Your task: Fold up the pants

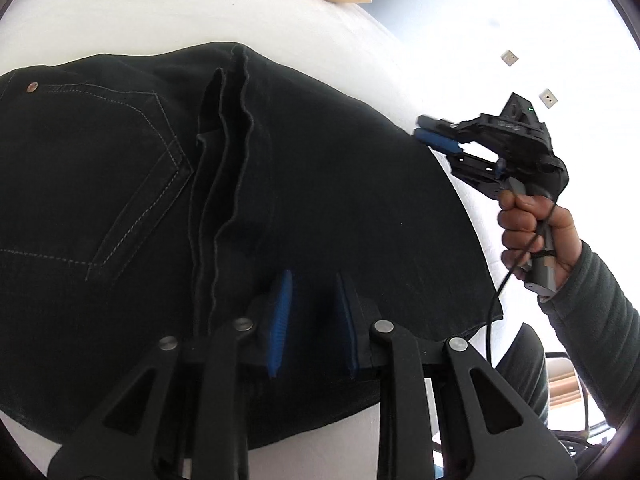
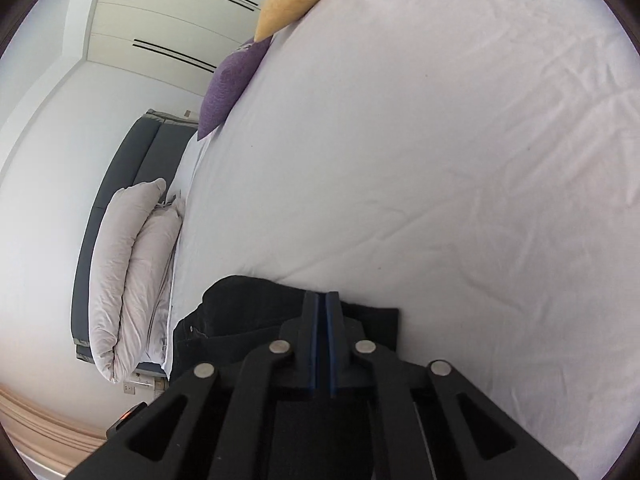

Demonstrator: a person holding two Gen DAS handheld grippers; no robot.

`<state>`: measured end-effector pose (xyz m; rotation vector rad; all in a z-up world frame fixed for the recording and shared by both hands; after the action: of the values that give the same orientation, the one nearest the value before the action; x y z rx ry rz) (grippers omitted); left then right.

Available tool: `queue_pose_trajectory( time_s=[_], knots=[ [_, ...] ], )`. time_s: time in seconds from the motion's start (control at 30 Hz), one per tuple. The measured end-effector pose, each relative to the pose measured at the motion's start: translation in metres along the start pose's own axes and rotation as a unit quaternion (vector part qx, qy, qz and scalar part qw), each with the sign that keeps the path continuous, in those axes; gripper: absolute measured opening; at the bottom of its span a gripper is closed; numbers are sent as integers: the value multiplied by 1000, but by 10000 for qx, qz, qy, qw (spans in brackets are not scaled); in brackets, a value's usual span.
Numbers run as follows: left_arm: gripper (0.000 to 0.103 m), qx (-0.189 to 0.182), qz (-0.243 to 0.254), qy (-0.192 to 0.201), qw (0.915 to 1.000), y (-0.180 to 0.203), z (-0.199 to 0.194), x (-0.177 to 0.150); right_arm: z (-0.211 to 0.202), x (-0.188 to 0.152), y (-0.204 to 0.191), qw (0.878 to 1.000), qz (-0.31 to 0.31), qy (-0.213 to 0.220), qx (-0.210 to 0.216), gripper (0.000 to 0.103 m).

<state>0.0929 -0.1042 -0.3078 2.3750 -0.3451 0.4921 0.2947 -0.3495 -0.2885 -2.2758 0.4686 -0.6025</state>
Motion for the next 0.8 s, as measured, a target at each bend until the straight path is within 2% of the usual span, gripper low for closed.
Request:
queue_pose_trajectory(
  time_s=[0.03, 0.07, 0.17, 0.23, 0.27, 0.3, 0.33, 0.37, 0.4, 0.5, 0.57, 0.63, 0.67, 0.73, 0.8],
  knots=[
    [21, -1, -13, 16, 10000, 1, -8, -8, -12, -10, -12, 9994, -97, -5, 334, 26],
    [21, -5, -45, 44, 10000, 0, -9, -10, -18, -25, -24, 9985, -230, -59, 495, 33],
    [21, -49, -182, 126, 9997, -2, -11, -16, -22, -83, -41, 9946, -677, -560, 556, 38],
    [21, -62, -260, 174, 9995, -5, -9, -15, -16, -121, -30, 9932, -603, -873, 469, 38],
    [21, -65, -265, 178, 9995, -10, -17, -22, -10, -138, -20, 9928, -584, -1000, 318, 36],
    [21, -49, -254, 170, 9995, -11, -17, -23, -9, -148, -7, 9937, -557, -934, 257, 31],
    [21, -50, -228, 178, 9996, -8, -20, -20, -14, -151, 5, 9955, -508, -748, 277, 6],
    [21, -61, -212, 175, 9996, -2, -12, -20, -19, -151, 15, 9965, -376, -663, 356, 0],
    [21, -102, -215, 186, 9995, -2, -13, -21, -27, -149, 21, 9972, -251, -587, 379, 0],
    [21, -192, -272, 215, 9992, -5, -16, -23, -48, -141, 20, 9985, -319, -450, -8, 1],
    [21, -161, -280, 254, 9992, -8, -17, -19, -60, -134, 3, 9985, -431, -318, 118, 25],
    [21, -124, -254, 293, 9992, -9, -20, -22, -66, -132, -19, 9966, -652, -239, 445, 33],
    [21, -125, -262, 309, 9991, -10, -21, -23, -60, -133, -30, 9954, -751, -292, 517, 41],
    [21, -164, -290, 319, 9989, -11, -23, -25, -40, -139, -34, 9937, -881, -544, 436, 55],
    [21, -204, -303, 327, 9988, -11, -22, -26, -15, -150, -18, 9924, -888, -838, 137, 54]
  ],
)
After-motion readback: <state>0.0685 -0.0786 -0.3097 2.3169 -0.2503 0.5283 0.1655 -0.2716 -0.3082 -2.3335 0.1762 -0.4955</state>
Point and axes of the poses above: each gripper's, at about its wrist camera, not at the fingertips, and z roughly the way its jaws point, y to its right, x to its top, the point moved 7 cm from there along z, roughly the way its jaws point, and after that the axes turned 6 degrees about -x, right-handed, at the moved point
